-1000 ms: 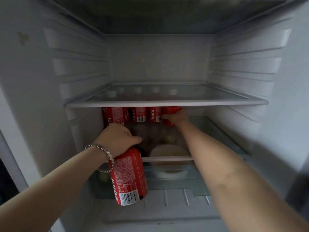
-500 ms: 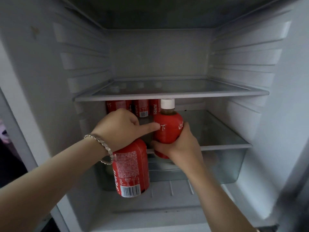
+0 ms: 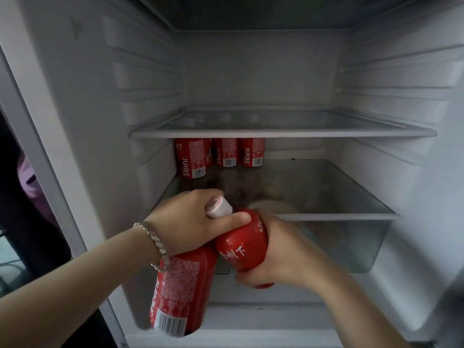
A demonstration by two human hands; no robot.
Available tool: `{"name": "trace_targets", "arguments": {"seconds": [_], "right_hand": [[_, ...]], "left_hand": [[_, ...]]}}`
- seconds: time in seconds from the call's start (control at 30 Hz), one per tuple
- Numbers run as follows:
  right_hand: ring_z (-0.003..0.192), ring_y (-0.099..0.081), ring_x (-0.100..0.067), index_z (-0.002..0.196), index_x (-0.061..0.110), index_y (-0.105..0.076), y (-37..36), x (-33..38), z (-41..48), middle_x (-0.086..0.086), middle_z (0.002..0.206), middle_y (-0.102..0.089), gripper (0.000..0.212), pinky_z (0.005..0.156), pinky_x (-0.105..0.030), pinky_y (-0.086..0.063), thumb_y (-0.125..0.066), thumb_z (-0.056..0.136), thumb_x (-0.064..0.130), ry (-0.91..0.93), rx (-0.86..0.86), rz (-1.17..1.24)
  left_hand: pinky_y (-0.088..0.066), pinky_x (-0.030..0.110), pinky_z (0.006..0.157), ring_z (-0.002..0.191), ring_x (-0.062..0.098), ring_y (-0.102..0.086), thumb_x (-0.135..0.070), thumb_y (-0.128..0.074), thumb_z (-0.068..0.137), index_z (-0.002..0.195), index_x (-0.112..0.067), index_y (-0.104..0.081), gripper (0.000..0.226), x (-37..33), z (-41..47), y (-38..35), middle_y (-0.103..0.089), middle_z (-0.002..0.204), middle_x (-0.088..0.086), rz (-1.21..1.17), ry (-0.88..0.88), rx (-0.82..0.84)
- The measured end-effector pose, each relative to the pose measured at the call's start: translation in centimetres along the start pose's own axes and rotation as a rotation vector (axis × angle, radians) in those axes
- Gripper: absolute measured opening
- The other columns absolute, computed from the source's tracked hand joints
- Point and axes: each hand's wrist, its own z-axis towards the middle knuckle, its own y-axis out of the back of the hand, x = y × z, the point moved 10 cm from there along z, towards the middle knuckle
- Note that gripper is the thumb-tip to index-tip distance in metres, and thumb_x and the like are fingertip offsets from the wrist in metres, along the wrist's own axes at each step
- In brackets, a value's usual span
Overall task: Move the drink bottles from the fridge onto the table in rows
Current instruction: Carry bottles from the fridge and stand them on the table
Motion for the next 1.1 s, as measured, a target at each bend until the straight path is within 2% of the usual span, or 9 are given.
{"name": "trace_targets", "arguments": {"seconds": [0.17,0.3,0.4,0.47,0.6,0.67,0.8,0.97,1.1], "right_hand": [[0.080,-0.061,0.009,0.097,0.051,-0.051,-1.2,0.0,0.0,0.023,0.089,-0.064,0.060,0.069,-0.016,-0.051,-0.082,0.046,0.054,-0.040,0.194,0.083],[0.083,-0.060,0.010,0.104,0.035,-0.064,4.7,-0.7,3.9,0.025,0.088,-0.064,0.076,0.063,-0.007,-0.041,-0.054,0.049,0.086,-0.057,-0.132,0.124],[0.104,-0.061,-0.018,0.109,0.016,-0.061,6.5,-4.1,9.9,0.003,0.104,-0.067,0.051,0.081,-0.017,-0.047,-0.061,0.079,0.057,-0.166,-0.343,0.186],[0.120,-0.052,-0.030,0.126,0.000,-0.047,5.7,-7.2,14.1,-0.015,0.126,-0.057,0.064,0.100,-0.037,-0.044,-0.068,0.081,0.041,-0.332,-0.363,0.207],[0.132,-0.042,-0.029,0.140,-0.001,-0.026,4.3,-9.4,19.4,-0.018,0.142,-0.042,0.094,0.110,-0.042,-0.036,-0.081,0.070,0.029,-0.447,-0.323,0.369],[0.131,-0.043,-0.030,0.140,0.001,-0.025,4.3,-9.9,20.0,-0.016,0.141,-0.043,0.101,0.109,-0.044,-0.036,-0.085,0.064,0.029,-0.476,-0.361,0.463],[0.114,-0.059,-0.026,0.121,0.009,-0.054,4.8,-11.1,20.1,-0.011,0.119,-0.063,0.067,0.099,-0.044,-0.047,-0.085,0.062,0.021,-0.408,-0.459,0.540],[0.116,-0.057,-0.026,0.121,0.009,-0.042,5.3,-10.7,18.7,-0.012,0.124,-0.059,0.084,0.095,-0.034,-0.045,-0.090,0.053,0.024,-0.444,-0.461,0.403],[0.120,-0.053,-0.027,0.129,0.009,-0.035,5.2,-8.6,15.1,-0.011,0.130,-0.055,0.097,0.093,-0.035,-0.046,-0.089,0.053,0.032,-0.416,-0.328,0.218]], "left_hand": [[-0.052,0.031,0.066,0.062,0.002,-0.060,-0.088,-0.033,0.051,0.064,-0.029,-0.057,0.064,1.7,-0.2,-0.9,-0.064,0.064,-0.014,0.044,0.099,0.005],[-0.053,0.035,0.069,0.067,0.007,-0.062,-0.081,-0.033,0.056,0.069,-0.025,-0.059,0.064,1.9,0.2,-0.6,-0.066,0.069,-0.010,0.154,0.104,-0.002],[-0.054,0.036,0.073,0.071,0.007,-0.063,-0.082,-0.034,0.054,0.073,-0.027,-0.062,0.064,2.8,0.5,-0.4,-0.067,0.075,-0.011,0.126,0.175,0.005],[-0.054,0.035,0.073,0.070,0.005,-0.063,-0.080,-0.037,0.057,0.072,-0.028,-0.062,0.060,3.2,0.7,-0.2,-0.067,0.074,-0.011,0.107,0.198,0.005],[-0.055,0.034,0.070,0.066,0.008,-0.063,-0.076,-0.043,0.061,0.069,-0.023,-0.062,0.058,3.4,1.4,0.2,-0.067,0.070,-0.007,0.090,0.209,0.029],[-0.055,0.034,0.068,0.064,0.009,-0.063,-0.076,-0.045,0.062,0.068,-0.020,-0.061,0.058,3.4,1.7,0.4,-0.066,0.068,-0.005,0.096,0.200,0.029],[-0.055,0.033,0.068,0.064,0.005,-0.063,-0.079,-0.043,0.059,0.066,-0.024,-0.060,0.058,3.8,1.5,1.0,-0.066,0.068,-0.008,0.105,0.202,0.007],[-0.054,0.030,0.068,0.065,0.004,-0.061,-0.085,-0.033,0.047,0.067,-0.026,-0.059,0.067,3.3,1.4,0.7,-0.065,0.069,-0.011,0.121,0.183,0.031],[-0.054,0.031,0.067,0.065,0.004,-0.061,-0.082,-0.035,0.054,0.069,-0.025,-0.061,0.063,3.0,1.5,0.6,-0.065,0.070,-0.010,0.175,0.153,0.030]]}}
